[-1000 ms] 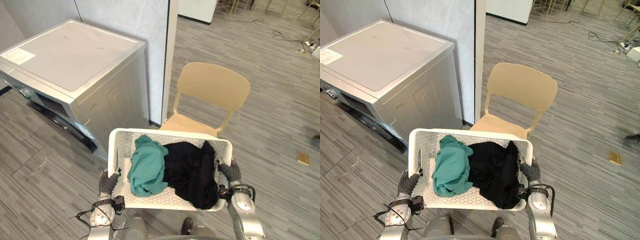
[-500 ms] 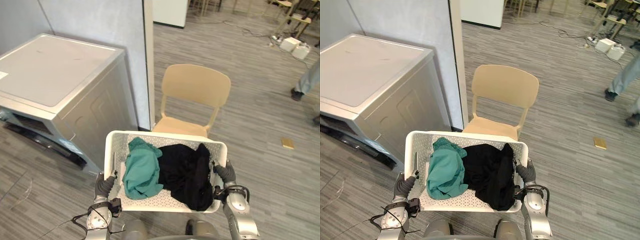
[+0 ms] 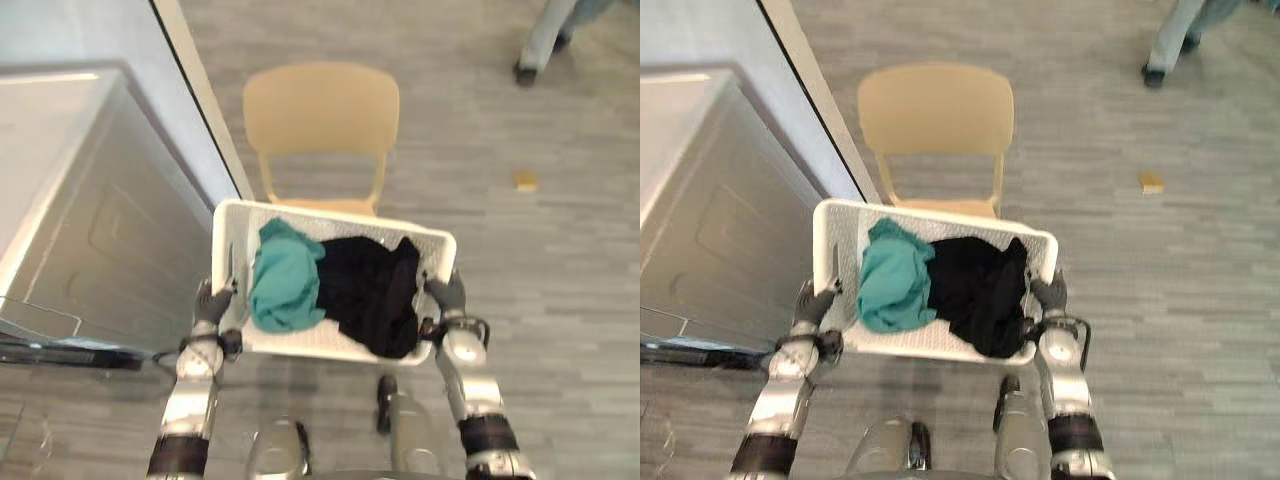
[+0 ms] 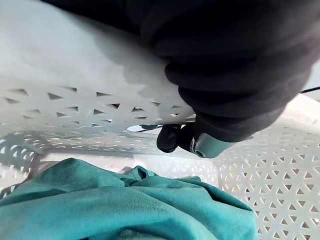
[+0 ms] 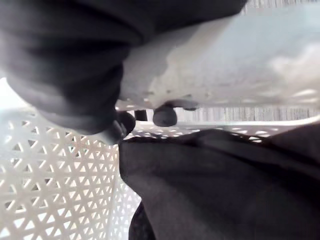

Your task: Pick up the laundry basket with both hands and put the clothes into the washing machine.

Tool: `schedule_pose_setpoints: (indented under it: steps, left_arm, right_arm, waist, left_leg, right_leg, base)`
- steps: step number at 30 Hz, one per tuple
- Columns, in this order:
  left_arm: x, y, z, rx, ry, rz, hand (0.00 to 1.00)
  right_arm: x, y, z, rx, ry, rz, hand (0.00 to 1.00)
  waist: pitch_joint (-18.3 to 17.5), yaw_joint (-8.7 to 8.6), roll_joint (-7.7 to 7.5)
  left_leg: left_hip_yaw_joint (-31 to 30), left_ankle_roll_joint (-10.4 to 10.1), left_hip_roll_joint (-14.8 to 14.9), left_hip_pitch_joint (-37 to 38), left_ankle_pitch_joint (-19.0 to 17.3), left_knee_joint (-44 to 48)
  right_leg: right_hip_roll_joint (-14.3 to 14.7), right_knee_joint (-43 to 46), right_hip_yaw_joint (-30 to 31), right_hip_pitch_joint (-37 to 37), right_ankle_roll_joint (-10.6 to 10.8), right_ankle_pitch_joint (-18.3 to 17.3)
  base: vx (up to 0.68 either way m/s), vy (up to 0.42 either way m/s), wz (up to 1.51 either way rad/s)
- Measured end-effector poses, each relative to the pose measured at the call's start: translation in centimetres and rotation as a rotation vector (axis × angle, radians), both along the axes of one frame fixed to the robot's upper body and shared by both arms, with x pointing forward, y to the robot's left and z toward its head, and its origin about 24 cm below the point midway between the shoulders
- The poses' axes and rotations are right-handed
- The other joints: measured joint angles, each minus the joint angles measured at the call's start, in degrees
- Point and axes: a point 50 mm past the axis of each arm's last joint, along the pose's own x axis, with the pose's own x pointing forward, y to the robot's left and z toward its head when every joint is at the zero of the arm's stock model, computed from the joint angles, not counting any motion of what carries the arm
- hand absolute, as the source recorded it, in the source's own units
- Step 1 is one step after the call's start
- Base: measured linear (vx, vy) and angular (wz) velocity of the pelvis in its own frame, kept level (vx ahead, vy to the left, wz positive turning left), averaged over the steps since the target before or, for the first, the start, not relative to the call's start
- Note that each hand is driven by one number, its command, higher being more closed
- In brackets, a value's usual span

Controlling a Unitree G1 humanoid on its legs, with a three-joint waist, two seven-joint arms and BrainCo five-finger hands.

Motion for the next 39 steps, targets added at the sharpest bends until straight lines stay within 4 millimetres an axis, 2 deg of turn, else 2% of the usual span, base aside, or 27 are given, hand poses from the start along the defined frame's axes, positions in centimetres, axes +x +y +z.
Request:
schedule_pose_setpoints:
  steps: [1,3,4,5,6,7,9,11,12,14,17,21,25,34,35,39]
  left_arm:
    - [0.8,0.0,0.4,-0.008,-0.008,-0.007,1.00]
    - [4.1,-0.1,2.5,-0.002,-0.034,-0.039,1.00]
    - [5.0,-0.3,3.3,-0.002,-0.047,-0.051,1.00]
    - [6.2,-0.5,4.6,0.000,-0.068,-0.065,1.00]
    - [8.4,-1.1,7.2,0.002,-0.106,-0.086,1.00]
    - [8.6,-1.1,7.7,0.002,-0.115,-0.086,1.00]
    - [10.6,-1.6,11.3,-0.004,-0.183,-0.088,1.00]
    - [11.4,-1.7,13.9,0.006,-0.237,-0.077,1.00]
    - [11.6,-1.7,14.7,0.009,-0.255,-0.078,1.00]
    - [12.4,-2.3,17.8,0.010,-0.320,-0.089,1.00]
    - [12.7,-2.0,20.6,0.023,-0.376,-0.079,1.00]
    - [12.9,-1.4,22.8,0.034,-0.390,-0.057,1.00]
    - [13.0,-1.0,23.7,0.040,-0.385,-0.054,1.00]
    - [13.6,-1.3,23.5,0.052,-0.279,-0.127,1.00]
    - [13.8,-1.2,23.6,0.060,-0.261,-0.136,1.00]
    - [13.9,-1.0,24.2,0.116,-0.228,-0.150,1.00]
  right_arm:
    - [0.5,-0.2,0.5,-0.006,-0.012,-0.001,1.00]
    - [2.4,-0.7,2.6,-0.018,-0.055,-0.002,1.00]
    - [2.9,-0.8,3.3,-0.018,-0.071,-0.010,1.00]
    - [3.8,-1.1,4.3,-0.018,-0.094,-0.021,1.00]
    - [5.4,-1.5,6.7,-0.015,-0.145,-0.033,1.00]
    - [5.6,-1.5,7.1,-0.010,-0.156,-0.036,1.00]
    - [7.0,-1.6,10.6,0.027,-0.244,-0.050,1.00]
    - [7.7,-1.6,12.8,0.042,-0.300,-0.045,1.00]
    - [7.9,-1.6,13.5,0.048,-0.319,-0.046,1.00]
    - [8.6,-2.0,16.2,0.057,-0.378,-0.055,1.00]
    - [9.5,-1.8,19.1,0.069,-0.421,-0.038,1.00]
    - [10.5,-1.1,21.3,0.085,-0.426,-0.014,1.00]
    - [11.2,-0.7,22.6,0.069,-0.402,0.004,1.00]
    - [11.9,-1.7,22.3,-0.038,-0.287,0.028,1.00]
    - [12.0,-1.9,22.2,-0.050,-0.265,0.035,1.00]
    - [12.4,-2.0,21.4,-0.077,-0.198,0.054,1.00]
  waist:
    - [0.94,-0.16,-0.03]
    - [2.97,-0.54,-0.96]
    - [3.47,-0.34,-1.13]
    - [4.42,0.19,-1.21]
    - [5.21,1.32,-1.29]
    - [5.25,1.48,-1.27]
    - [6.17,2.47,-1.28]
    - [6.62,2.82,-1.30]
    - [6.62,3.05,-1.30]
    - [7.28,3.80,-1.29]
    - [7.51,3.97,-1.31]
    - [8.20,4.29,-1.31]
    - [8.76,4.33,-1.32]
    - [8.86,4.58,-1.48]
    - [9.10,4.54,-1.91]
    - [9.16,4.33,-2.00]
  left_leg:
    - [-0.49,-0.19,0.14,-0.58,0.11,0.02]
    - [-3.13,-1.26,0.23,-4.94,1.58,0.12]
    - [-3.52,-1.48,0.51,-5.90,1.90,0.05]
    - [-4.17,-1.75,0.92,-7.01,2.20,0.09]
    - [-5.43,-2.60,1.59,-9.54,2.85,0.16]
    - [-5.69,-2.71,1.68,-10.09,3.01,0.15]
    - [-6.74,-3.50,2.61,-12.37,4.15,0.48]
    - [-7.12,-3.76,3.61,-13.75,4.28,1.22]
    - [-7.29,-3.81,3.97,-14.30,4.31,1.36]
    - [-7.58,-4.06,4.60,-15.97,4.45,2.41]
    - [-7.58,-4.12,5.14,-18.25,4.48,3.25]
    - [-7.51,-4.27,5.81,-19.76,4.56,3.50]
    - [-7.56,-4.40,5.88,-20.66,4.63,3.53]
    - [-7.40,-5.04,5.89,-20.89,5.13,2.48]
    - [-7.28,-5.41,5.90,-20.89,5.63,2.50]
    - [-7.28,-5.42,5.95,-20.94,5.65,2.32]
  right_leg:
    - [0.07,-0.01,-0.42,-0.40,-0.22,0.14]
    - [0.28,-0.59,-2.46,-3.13,-1.45,1.02]
    - [0.35,-0.82,-2.95,-3.72,-1.73,1.25]
    - [0.70,-1.18,-3.63,-4.35,-2.31,1.70]
    - [1.34,-1.33,-4.55,-6.31,-2.91,2.10]
    - [1.38,-1.33,-4.80,-6.62,-2.92,2.11]
    - [2.07,-1.65,-5.97,-8.13,-3.92,2.78]
    - [2.81,-2.21,-6.72,-8.61,-4.50,3.20]
    - [2.97,-2.25,-6.84,-8.97,-4.63,3.31]
    - [3.26,-2.32,-7.22,-9.94,-4.97,3.62]
    - [3.75,-3.31,-7.58,-11.30,-5.25,4.71]
    - [4.43,-5.24,-7.89,-11.69,-5.43,6.07]
    - [4.42,-5.39,-8.53,-12.18,-5.55,6.15]
    - [4.42,-6.57,-9.17,-12.17,-5.76,6.31]
    - [4.31,-6.57,-9.15,-12.13,-5.84,6.36]
    - [4.31,-6.74,-9.25,-12.12,-5.86,6.37]
  base:
    - [-0.06,-0.086,0.23]
    - [-0.09,-0.128,0.34]
    - [-0.07,-0.126,0.29]
    - [-0.08,-0.145,0.22]
    - [-0.08,-0.147,0.19]
    - [-0.07,-0.173,0.21]
    - [-0.02,-0.128,0.16]
    - [-0.03,-0.079,0.04]
    - [-0.04,-0.056,0.06]
    - [-0.03,-0.035,0.01]
    - [-0.06,-0.005,-0.01]
    - [-0.03,0.002,-0.02]
    - [-0.01,0.002,0.06]
    - [0.03,0.009,0.01]
    - [0.04,0.013,0.01]
    - [0.01,0.004,0.00]
